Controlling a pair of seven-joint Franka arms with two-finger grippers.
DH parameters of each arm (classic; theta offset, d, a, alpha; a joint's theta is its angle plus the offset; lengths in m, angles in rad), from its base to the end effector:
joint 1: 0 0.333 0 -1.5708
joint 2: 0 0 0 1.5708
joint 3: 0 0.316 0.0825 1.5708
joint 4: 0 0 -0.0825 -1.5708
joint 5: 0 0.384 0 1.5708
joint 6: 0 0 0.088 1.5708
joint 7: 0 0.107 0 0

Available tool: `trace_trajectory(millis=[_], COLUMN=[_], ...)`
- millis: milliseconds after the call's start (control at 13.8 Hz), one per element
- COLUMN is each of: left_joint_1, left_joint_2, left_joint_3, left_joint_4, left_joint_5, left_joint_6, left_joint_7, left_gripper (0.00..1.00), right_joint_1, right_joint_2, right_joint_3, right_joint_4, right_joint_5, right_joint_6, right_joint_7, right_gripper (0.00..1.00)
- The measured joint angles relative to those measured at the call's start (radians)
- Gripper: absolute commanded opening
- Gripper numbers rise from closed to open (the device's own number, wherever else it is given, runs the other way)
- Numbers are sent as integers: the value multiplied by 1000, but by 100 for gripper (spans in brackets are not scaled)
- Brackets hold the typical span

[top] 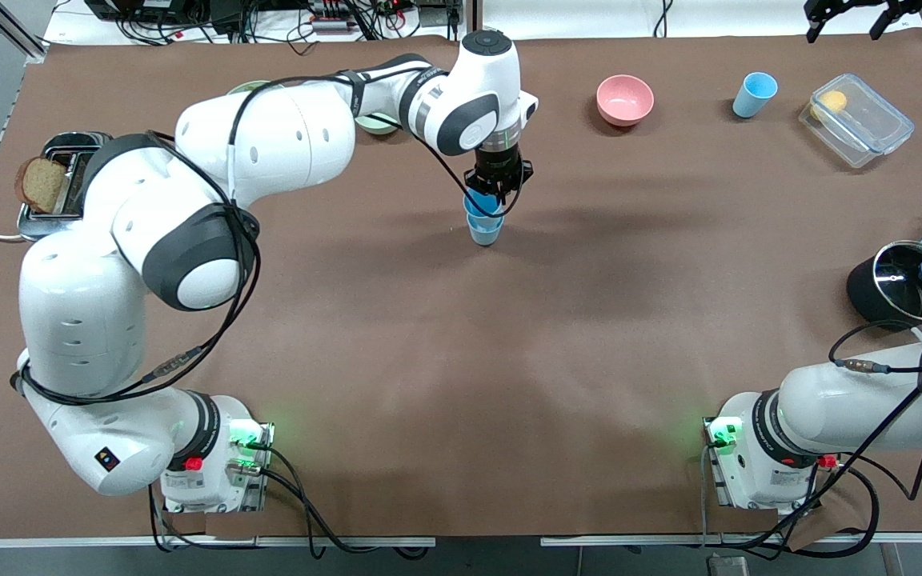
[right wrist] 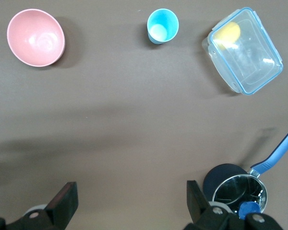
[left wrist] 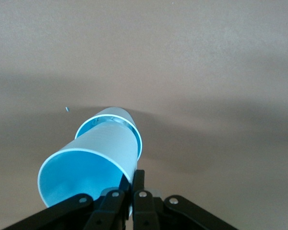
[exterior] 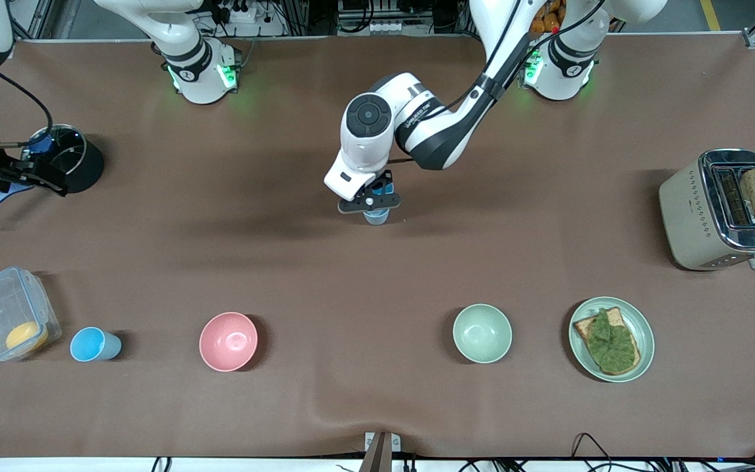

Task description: Stack blue cups with both arms

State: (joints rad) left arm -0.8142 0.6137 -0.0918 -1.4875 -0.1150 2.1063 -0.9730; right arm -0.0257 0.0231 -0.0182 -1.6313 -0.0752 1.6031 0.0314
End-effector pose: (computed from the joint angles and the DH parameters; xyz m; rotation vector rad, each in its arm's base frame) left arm 0.4431 -0.5563 0.3162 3.0335 0.2162 -0.1806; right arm 0.5609 -0.0324 0.5861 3.0635 -0.1087 -0.0794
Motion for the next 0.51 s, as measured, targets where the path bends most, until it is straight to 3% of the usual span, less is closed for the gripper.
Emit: trace_trajectory(millis=[73, 218, 290, 363, 508], left_joint_1=[0, 0, 0, 0, 0], left_joint_2=[0, 0, 0, 0, 0], left_joint_3=[6, 13, 13, 13, 15], left_joint_4=[1, 1, 2, 2, 7], left_joint_5=[0, 0, 0, 0, 1], left_joint_6=[0, 0, 0, 0, 0], left_joint_7=[0, 0, 0, 0, 0], left_gripper=[50, 60, 93, 100, 100], right_joint_1=[-3, -12, -16, -16, -16], right_joint_2=[0, 0, 0, 0, 0], right_joint_3=[-3, -6, -7, -7, -3], right_joint_4=[0, 0, 0, 0, 0], right_joint_5=[6, 37, 53, 61, 68], right_joint_6=[0, 0, 0, -2, -5], right_joint_7=[0, 0, 0, 0, 0], right_gripper=[100, 100, 100, 100, 100])
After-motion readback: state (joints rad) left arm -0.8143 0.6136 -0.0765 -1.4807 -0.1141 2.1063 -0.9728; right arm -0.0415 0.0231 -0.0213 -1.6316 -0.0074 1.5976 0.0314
